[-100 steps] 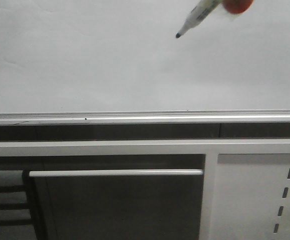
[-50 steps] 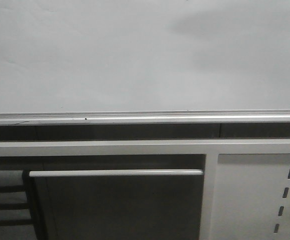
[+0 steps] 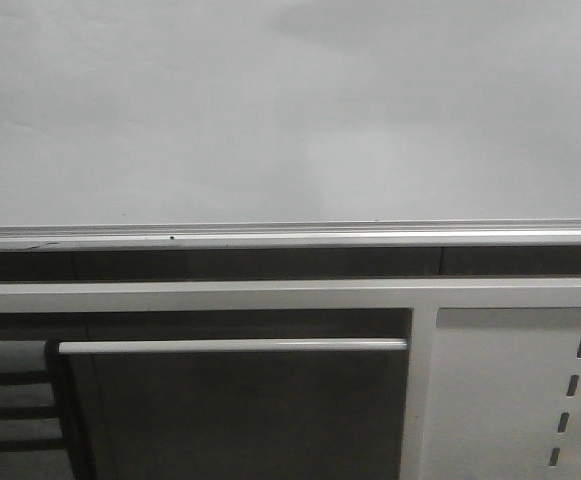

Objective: Write number 1 on whiteboard

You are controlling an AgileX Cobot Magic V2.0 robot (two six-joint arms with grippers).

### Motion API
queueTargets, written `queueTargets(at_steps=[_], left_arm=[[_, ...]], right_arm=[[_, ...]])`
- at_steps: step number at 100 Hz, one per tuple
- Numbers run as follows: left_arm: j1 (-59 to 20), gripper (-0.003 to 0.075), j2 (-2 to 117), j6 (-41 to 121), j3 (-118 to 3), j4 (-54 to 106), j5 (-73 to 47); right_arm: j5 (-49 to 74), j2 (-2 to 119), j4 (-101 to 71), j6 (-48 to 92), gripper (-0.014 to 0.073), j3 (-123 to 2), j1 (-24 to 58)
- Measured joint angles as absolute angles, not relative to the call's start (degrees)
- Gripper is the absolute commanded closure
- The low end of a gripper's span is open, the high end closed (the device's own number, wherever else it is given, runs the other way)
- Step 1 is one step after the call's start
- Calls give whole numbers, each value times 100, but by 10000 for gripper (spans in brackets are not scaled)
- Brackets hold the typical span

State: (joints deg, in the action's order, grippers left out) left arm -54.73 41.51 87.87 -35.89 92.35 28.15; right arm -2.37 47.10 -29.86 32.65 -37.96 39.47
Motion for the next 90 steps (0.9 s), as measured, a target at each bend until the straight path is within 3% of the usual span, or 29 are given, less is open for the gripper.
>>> queueTargets(at_steps=[90], left_arm=[[-5473, 741, 4151, 8787, -3589, 9247, 2841]], right_arm=[[-1025, 5434, -2926, 3275, 643, -3796, 3947]])
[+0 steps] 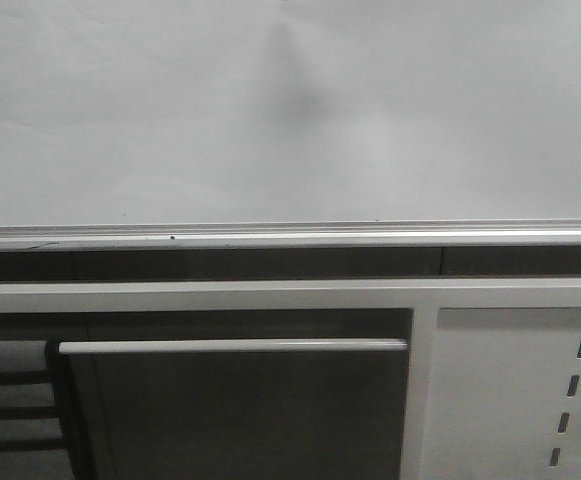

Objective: Write number 1 on whiteboard

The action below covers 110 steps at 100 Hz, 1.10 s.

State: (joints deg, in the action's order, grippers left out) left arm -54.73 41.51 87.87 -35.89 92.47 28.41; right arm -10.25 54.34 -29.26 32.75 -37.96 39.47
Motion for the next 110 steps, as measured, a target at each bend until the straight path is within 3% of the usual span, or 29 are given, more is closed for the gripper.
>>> queueTargets(at_steps=[45, 82, 92, 110], left_arm=[[-5473, 741, 4151, 8787, -3589, 9247, 2854], [-5473, 733, 4151, 8787, -3589, 9247, 2418], [-5473, 645, 4210, 8797, -3589, 9236, 1968], [-5473, 339, 4637, 8797, -3589, 9119, 1124]], right_arm=[[-1037, 6054, -2926, 3275, 643, -3809, 3710], [423, 5406, -2884, 3275, 643, -3874, 3691], [901, 5249, -2881, 3275, 643, -4092, 3691], [1806, 5280, -2839, 3275, 643, -4790, 3691]])
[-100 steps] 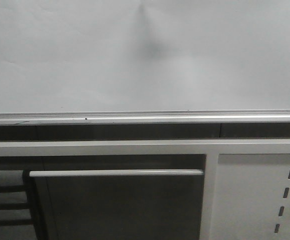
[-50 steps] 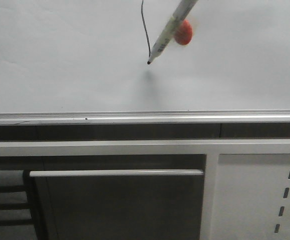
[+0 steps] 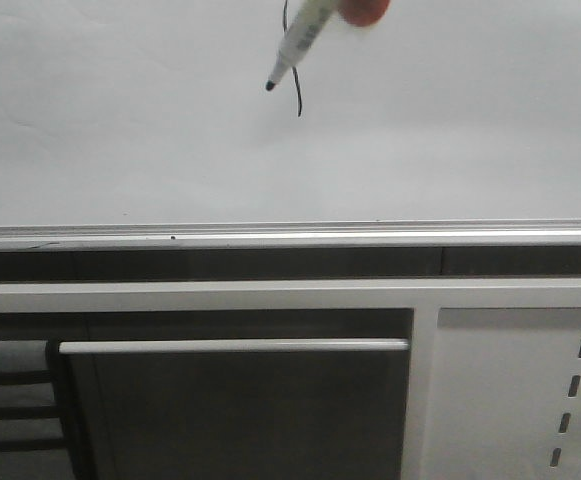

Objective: Write number 1 on whiteboard

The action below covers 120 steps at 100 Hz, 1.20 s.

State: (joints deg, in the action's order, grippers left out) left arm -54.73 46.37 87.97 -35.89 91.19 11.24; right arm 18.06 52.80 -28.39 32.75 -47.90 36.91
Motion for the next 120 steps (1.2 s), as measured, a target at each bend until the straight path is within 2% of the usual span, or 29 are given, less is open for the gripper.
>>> queueTargets(at_steps=[6, 24, 43, 77, 84, 99, 106, 120], left_arm=[[-5473, 301, 4819, 8797, -3589, 9035, 792], [-5473, 301, 5368, 8797, -3665, 8607, 0], [-5473, 302, 5642, 8807, -3725, 8370, -156], [-5473, 309, 5911, 8817, -3845, 8012, -414], [-5473, 360, 5946, 8817, -3845, 7986, -436], [-5473, 555, 5955, 8817, -3845, 7926, -460], [-5473, 623, 5955, 8817, -3845, 7927, -469], [-5473, 682, 5955, 8829, -3845, 7867, -518]], right_arm=[[2126, 5343, -2829, 3275, 643, -5037, 3691], [3099, 5726, -2791, 3275, 643, -5757, 3691], [3922, 6053, -2755, 3275, 643, -6251, 3691], [4387, 6350, -2794, 3284, 644, -6523, 3895], [4405, 6350, -2817, 3284, 643, -6523, 3936], [4404, 6372, -2840, 3296, 644, -6523, 3935], [4408, 6372, -2852, 3296, 644, -6523, 3935], [4408, 6381, -2876, 3296, 647, -6523, 3935]])
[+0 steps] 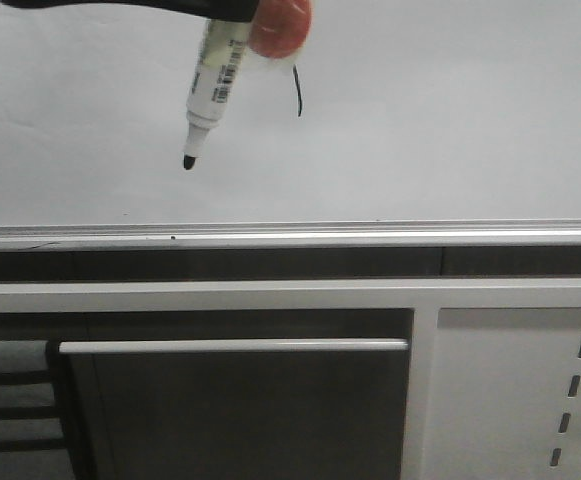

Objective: Write number 1 on whiteboard

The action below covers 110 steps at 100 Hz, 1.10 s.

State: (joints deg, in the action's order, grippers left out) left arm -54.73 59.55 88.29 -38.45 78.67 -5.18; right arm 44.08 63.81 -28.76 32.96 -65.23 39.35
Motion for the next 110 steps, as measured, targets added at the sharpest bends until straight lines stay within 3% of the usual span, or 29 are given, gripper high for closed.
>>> queueTargets(at_steps=[29, 55, 76, 96, 110], left_arm=[[-5473, 741, 5955, 8856, -3845, 7796, -554], [-5506, 741, 5955, 8869, -3845, 8050, -326], [-5495, 741, 5673, 8858, -3732, 8514, 697], [-5495, 741, 5379, 8642, -3634, 8769, 1630], [-5495, 741, 5441, 7547, -3634, 8096, 2322]], right_arm=[[4387, 6381, -2895, 3296, 627, -6523, 3935], [4328, 6381, -2966, 3296, 398, -6523, 3784], [4388, 6082, -2980, 3178, 240, -6523, 3037], [4397, 5672, -3024, 3038, 239, -6523, 2422], [4418, 5542, -3108, 3038, 239, -6523, 2385]])
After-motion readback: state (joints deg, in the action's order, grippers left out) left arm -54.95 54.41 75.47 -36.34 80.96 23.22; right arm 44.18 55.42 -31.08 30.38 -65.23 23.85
